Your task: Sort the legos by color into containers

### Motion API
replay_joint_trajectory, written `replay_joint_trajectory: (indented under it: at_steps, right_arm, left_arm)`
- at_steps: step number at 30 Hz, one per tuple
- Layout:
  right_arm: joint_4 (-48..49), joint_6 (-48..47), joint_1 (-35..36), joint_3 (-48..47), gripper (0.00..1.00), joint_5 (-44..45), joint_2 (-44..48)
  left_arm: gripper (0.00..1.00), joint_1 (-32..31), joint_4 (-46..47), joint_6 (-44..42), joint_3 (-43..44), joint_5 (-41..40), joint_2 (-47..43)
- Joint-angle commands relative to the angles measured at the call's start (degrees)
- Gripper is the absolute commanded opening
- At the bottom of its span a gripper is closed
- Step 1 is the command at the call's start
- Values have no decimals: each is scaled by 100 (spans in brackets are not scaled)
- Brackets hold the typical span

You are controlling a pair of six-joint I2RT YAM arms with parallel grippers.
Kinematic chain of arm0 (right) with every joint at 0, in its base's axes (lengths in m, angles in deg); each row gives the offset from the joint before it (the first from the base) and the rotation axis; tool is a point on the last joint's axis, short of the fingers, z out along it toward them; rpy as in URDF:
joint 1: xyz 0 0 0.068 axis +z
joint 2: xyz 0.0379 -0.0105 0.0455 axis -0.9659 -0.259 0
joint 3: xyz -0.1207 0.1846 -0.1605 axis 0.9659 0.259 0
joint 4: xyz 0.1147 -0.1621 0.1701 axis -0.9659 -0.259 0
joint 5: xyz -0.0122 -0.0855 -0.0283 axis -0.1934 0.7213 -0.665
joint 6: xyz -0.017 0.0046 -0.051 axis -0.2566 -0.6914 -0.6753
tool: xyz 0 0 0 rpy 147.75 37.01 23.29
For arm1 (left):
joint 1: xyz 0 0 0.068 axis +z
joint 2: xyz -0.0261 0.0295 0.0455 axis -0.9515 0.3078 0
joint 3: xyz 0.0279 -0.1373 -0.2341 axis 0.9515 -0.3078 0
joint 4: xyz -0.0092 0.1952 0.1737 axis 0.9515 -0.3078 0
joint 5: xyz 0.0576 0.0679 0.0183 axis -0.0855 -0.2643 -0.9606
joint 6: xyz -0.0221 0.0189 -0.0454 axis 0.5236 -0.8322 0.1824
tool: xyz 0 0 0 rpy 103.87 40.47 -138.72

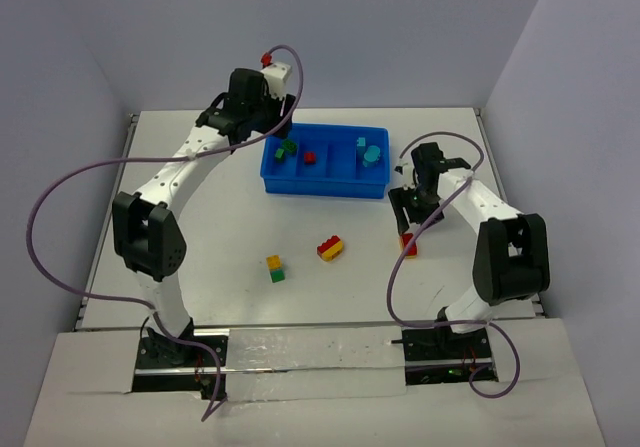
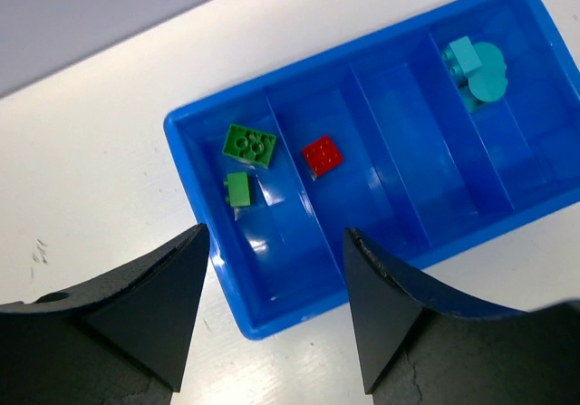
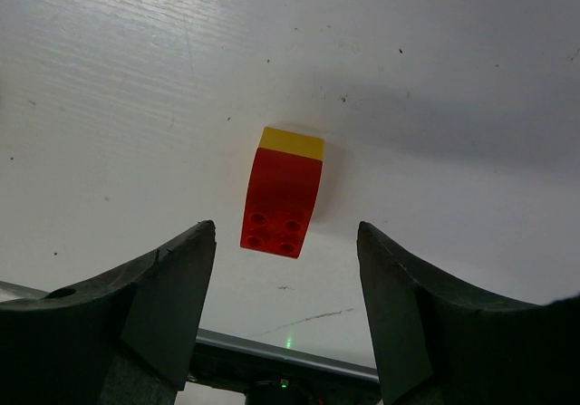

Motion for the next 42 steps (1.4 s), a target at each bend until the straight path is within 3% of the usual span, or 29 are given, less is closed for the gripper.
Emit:
replay_joint_trajectory:
  at_steps: [1,10,18,24,28,34,37,42]
  right_arm:
    - [-57,25,36,138,70,23,-180]
    - [32,-3,71,244,64,52,-412]
    - [-13,-106,71,294,21,69,-429]
    - [-197,-272,62,41,1,-219,-289]
    - [-285,-423,62,-387,0,-783,106]
    - [-393,-809,62,-1053,0,-2193,519]
    - [-497,-1031,62,-1467,0,-3442,614]
    - [-593,-1221,142,-1817,0,-4867,647]
  left_arm:
    - [70,-4,181,239,-315,137,-335]
    - [70,-10,200,316,-512,227,-479]
    - [70,-10,251,342,-632,289,-471]
    - [72,-10,199,316,-694,593,-479]
    - [75,7,234,152,-961,1315,-663]
    - [79,7,653,61,-1704,3658,-1205]
    - [81,7,1097,106,-2177,5198,-1494]
    - [83,4,2060,511,-2809,6048,-1828]
